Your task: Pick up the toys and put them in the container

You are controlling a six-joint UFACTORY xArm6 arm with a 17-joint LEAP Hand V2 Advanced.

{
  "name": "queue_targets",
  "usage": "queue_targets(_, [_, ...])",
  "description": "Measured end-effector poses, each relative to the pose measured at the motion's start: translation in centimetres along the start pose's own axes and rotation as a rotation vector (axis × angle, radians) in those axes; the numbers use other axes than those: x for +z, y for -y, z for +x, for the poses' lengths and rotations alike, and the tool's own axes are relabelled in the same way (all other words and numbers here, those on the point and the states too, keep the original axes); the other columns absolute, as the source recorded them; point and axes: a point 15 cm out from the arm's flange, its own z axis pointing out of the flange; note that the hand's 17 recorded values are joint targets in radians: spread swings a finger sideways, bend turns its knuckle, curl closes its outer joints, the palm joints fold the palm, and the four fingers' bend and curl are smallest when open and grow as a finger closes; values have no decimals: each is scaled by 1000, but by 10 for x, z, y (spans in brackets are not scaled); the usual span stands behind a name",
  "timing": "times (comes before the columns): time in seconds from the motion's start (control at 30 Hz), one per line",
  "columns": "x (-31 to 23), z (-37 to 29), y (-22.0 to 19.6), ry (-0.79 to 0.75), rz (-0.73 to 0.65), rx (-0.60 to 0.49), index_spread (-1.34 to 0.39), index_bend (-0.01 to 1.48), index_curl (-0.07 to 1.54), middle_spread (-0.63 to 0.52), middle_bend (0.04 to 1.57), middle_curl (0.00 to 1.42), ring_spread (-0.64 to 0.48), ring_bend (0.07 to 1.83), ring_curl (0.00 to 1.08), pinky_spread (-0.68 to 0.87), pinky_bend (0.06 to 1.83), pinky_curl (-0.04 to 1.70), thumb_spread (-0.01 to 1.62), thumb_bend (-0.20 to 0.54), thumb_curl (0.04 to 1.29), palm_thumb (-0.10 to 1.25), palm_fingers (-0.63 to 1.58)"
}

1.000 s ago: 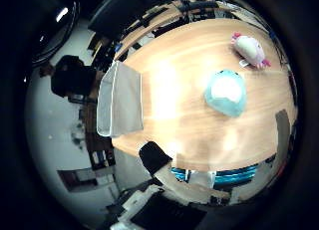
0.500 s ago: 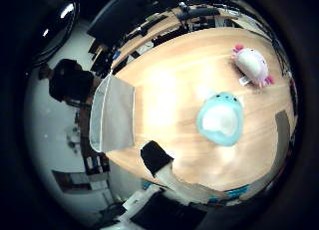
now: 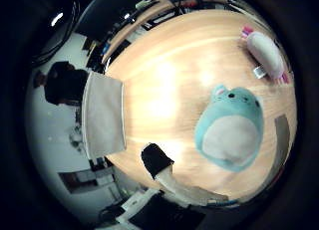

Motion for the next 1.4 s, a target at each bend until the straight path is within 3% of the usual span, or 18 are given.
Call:
queue_targets(0.53, [48,0,-13,27,-138,8,-449,152,247,-69,242,366,3,643,254,448,876,241,887,-33,297,164,245])
queue_targets(0.77, [62,-1,-20,33,-166,17,-436,147,245,-77,285,376,-55,757,276,401,869,220,890,-32,296,166,315])
queue_targets(0.93, [72,2,-23,38,-191,25,-434,148,245,-105,298,379,-137,854,297,197,975,226,901,-29,296,180,445])
queue_targets(1.07, [75,6,-26,40,-200,31,-437,146,242,-154,295,383,-212,932,323,-97,1174,279,950,-14,298,236,599])
queue_targets(1.2, [76,7,-27,40,-204,26,-445,133,229,-214,326,403,-281,1010,359,-319,1314,333,1035,28,317,394,701])
queue_targets(1.4, [74,5,-32,45,-222,23,-454,133,210,-308,400,444,-349,1098,405,-440,1399,378,1096,77,369,611,828])
